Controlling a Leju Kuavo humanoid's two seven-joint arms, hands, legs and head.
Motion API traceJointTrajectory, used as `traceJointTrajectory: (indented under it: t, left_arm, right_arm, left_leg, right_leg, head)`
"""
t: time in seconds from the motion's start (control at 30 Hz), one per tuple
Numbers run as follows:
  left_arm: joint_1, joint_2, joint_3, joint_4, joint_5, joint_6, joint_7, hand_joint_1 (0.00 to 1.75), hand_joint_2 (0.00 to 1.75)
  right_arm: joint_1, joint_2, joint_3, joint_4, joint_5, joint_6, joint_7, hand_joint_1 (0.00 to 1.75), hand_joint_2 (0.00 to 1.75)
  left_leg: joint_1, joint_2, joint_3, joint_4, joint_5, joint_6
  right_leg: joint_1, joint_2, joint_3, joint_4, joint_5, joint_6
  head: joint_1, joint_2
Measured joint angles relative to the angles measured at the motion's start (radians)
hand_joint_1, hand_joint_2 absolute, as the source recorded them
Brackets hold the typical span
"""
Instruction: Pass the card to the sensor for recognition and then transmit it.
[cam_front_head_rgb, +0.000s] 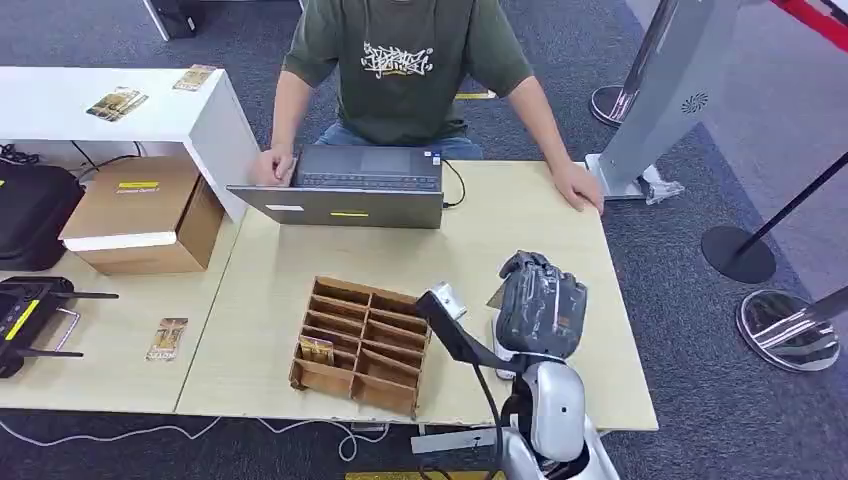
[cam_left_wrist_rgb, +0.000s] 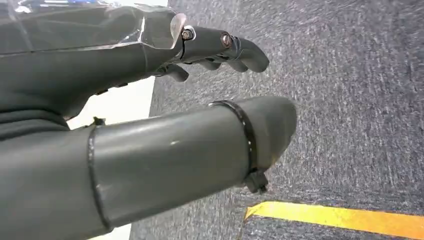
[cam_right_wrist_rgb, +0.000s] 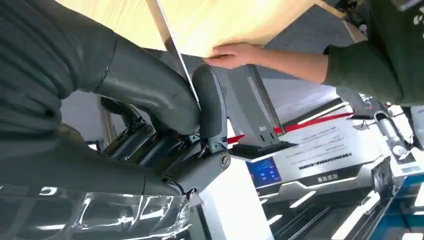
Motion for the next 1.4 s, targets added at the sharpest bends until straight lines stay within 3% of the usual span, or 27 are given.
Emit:
traceJointTrajectory:
  t: [0.47, 0.9, 1.13, 1.4]
  left_arm:
    - [-0.027, 0.000, 0.087, 0.017, -0.182, -0.012, -0.075, 0.00, 0.00]
    - [-0.132, 0.021, 0.203, 0.141, -0.353, 0.010, -0.140, 0.00, 0.00]
    - [-0.185, 0.047, 0.213, 0.225, -0.425, 0.030, -0.151, 0.00, 0.00]
    - [-0.217, 0.078, 0.214, 0.300, -0.474, 0.035, -0.153, 0.00, 0.00]
  right_arm:
    - [-0.142, 0.036, -0.052, 0.041, -0.104, -0.120, -0.081, 1.75, 1.75]
    - [-0.393, 0.108, -0.062, 0.249, -0.224, -0.173, -0.126, 1.75, 1.75]
    - [-0.503, 0.122, -0.071, 0.373, -0.247, -0.227, -0.148, 1.75, 1.75]
    - [-0.551, 0.122, -0.095, 0.442, -0.234, -0.260, -0.155, 1.75, 1.75]
  left_leg:
    - [0.000, 0.000, 0.000, 0.000, 0.000, 0.000]
    - [0.000, 0.000, 0.000, 0.000, 0.002, -0.001]
    - [0.000, 0.000, 0.000, 0.000, 0.002, -0.001]
    - [0.000, 0.000, 0.000, 0.000, 0.002, -0.001]
  right_leg:
    - [0.000, 0.001, 0.000, 0.000, 0.001, 0.000]
    - [0.000, 0.000, 0.000, 0.001, 0.002, -0.002]
    - [0.000, 0.000, 0.000, 0.001, 0.003, -0.002]
    - [0.000, 0.000, 0.000, 0.001, 0.003, -0.002]
  head:
    - [0.000, 0.000]
    - [0.000, 0.000]
    - [0.000, 0.000]
    - [0.001, 0.000]
